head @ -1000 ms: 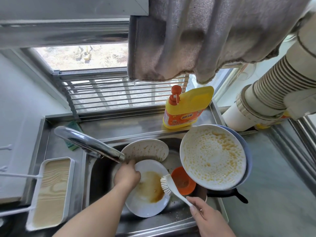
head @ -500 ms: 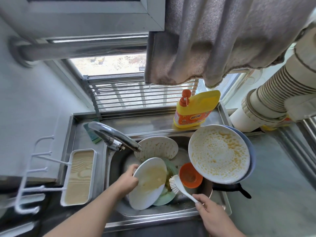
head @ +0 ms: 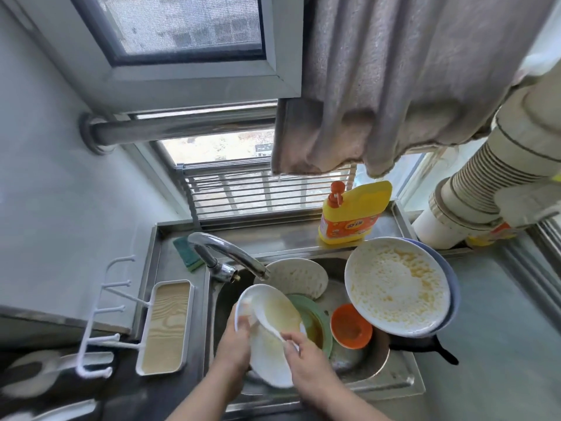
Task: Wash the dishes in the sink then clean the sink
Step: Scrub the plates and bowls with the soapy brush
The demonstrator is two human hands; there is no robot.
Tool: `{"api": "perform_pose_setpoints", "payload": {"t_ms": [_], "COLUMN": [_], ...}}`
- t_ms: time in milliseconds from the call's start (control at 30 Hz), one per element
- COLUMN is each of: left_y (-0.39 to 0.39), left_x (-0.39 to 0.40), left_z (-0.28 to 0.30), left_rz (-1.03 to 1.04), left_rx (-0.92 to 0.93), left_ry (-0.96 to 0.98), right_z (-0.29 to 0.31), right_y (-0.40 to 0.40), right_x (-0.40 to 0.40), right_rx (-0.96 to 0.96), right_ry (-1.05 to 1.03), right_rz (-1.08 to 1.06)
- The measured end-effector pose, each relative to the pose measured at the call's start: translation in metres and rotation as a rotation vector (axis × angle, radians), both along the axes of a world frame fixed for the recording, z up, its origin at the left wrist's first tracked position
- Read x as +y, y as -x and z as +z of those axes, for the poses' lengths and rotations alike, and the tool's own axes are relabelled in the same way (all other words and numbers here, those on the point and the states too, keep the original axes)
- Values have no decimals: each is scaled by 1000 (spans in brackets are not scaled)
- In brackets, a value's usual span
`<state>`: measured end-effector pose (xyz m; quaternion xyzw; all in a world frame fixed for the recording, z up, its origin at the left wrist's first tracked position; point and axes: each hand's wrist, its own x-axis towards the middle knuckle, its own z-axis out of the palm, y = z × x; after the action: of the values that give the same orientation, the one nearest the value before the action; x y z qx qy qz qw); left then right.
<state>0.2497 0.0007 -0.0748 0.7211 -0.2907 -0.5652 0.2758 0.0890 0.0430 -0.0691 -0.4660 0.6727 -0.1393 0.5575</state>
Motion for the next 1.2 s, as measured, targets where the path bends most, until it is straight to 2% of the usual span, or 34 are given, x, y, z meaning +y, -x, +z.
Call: {"api": "perform_pose_setpoints", "payload": {"t_ms": [100, 200, 300, 400, 500, 567, 700, 767, 867, 933, 1000, 1100, 1200], "left_y": [1, -10, -17, -5, 7, 4, -1, 7, 11, 7, 2, 13, 19], "left_x": [0, -11, -12, 1, 8, 1, -10, -9, -12, -22, -27, -21, -19], "left_z": [-2, -6, -13, -14, -8, -5, -9, -7, -3, -3, -8, -6, 0], "left_rz": [118, 271, 348, 391, 410, 444, 465, 435, 416, 423, 433, 425, 466], "left_rx": [46, 88, 116, 170, 212, 226, 238, 240, 264, 260, 253, 279, 331], "left_ry": [28, -12, -30, -74, -68, -57, -101, -126, -110, -87, -112, -140, -142], "right_z": [-12, -16, 5, 14, 1, -4, 20, 23, 7, 3, 14, 30, 21], "right_y": [16, 50, 34, -3, 14, 45, 32, 13, 37, 58, 47, 12, 27], "right_x": [-22, 3, 42, 28, -13, -8, 46, 36, -2, 3, 28, 29, -5], "right_rx": [149, 276, 255, 187, 337, 389, 324, 249, 312, 351, 373, 253, 268], "right_ry": [-3, -33, -81, -9, 19, 3, -38, 16, 44, 25, -16, 19, 24], "right_rz": [-8, 102, 188, 244, 219, 190, 238, 240, 157, 136, 171, 216, 161]}}
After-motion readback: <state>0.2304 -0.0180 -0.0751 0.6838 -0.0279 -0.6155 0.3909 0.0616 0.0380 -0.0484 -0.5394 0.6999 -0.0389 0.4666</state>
